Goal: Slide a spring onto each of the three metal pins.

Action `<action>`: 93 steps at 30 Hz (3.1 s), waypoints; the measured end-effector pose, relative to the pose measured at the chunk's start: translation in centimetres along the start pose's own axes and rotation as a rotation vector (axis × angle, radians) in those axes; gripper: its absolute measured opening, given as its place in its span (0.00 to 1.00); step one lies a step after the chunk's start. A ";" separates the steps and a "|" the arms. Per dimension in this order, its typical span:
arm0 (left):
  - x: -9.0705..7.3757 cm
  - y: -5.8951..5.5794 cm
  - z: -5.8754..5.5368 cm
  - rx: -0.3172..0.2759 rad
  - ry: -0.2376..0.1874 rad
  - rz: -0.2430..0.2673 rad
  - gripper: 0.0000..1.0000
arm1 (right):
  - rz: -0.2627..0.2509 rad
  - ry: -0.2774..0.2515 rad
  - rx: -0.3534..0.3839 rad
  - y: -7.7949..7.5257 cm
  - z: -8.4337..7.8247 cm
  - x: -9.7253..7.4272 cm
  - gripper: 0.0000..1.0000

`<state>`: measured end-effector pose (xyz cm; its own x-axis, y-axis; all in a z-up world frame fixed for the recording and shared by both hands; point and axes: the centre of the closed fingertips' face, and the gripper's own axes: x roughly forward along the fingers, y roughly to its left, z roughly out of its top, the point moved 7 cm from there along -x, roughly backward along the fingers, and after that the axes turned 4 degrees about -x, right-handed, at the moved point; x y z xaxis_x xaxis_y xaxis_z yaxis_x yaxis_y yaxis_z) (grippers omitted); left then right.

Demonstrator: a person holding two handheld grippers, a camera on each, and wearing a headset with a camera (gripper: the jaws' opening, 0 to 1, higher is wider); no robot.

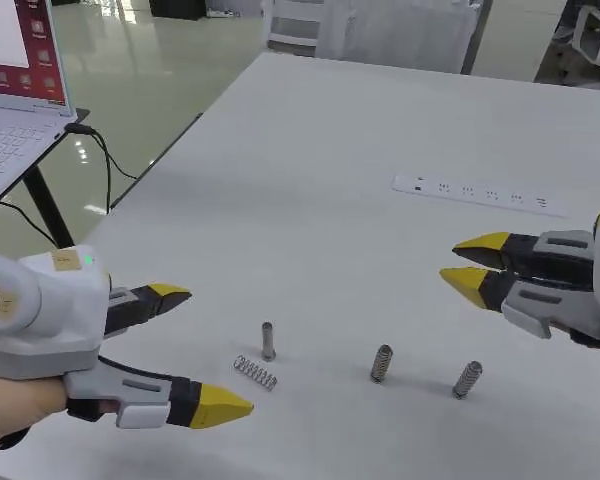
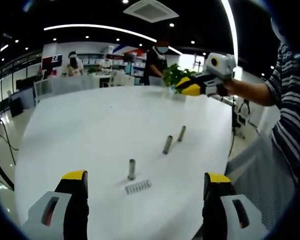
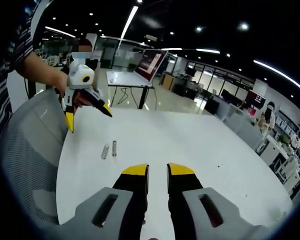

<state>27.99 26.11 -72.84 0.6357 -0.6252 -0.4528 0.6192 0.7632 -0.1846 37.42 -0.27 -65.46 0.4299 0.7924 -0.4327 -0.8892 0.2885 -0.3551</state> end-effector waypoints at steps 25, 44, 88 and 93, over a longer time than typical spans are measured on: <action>-0.3 0.5 -0.3 -0.002 0.005 0.003 0.93 | 0.178 -0.074 0.015 6.4 3.4 5.5 0.11; -0.5 0.9 -0.7 0.000 0.009 -0.022 0.93 | 0.276 -0.002 0.022 11.2 1.8 9.8 0.12; -0.4 0.2 -2.1 -0.003 0.066 -0.068 0.90 | 0.306 0.187 0.114 14.2 -4.1 17.0 0.08; -0.2 0.0 -2.2 -0.004 0.069 -0.073 0.90 | 0.307 0.189 0.122 14.0 -4.3 16.7 0.08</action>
<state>26.81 26.61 -74.65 0.5555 -0.6669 -0.4967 0.6607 0.7167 -0.2233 32.85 14.70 -81.17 0.1521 0.7423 -0.6526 -0.9882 0.1244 -0.0888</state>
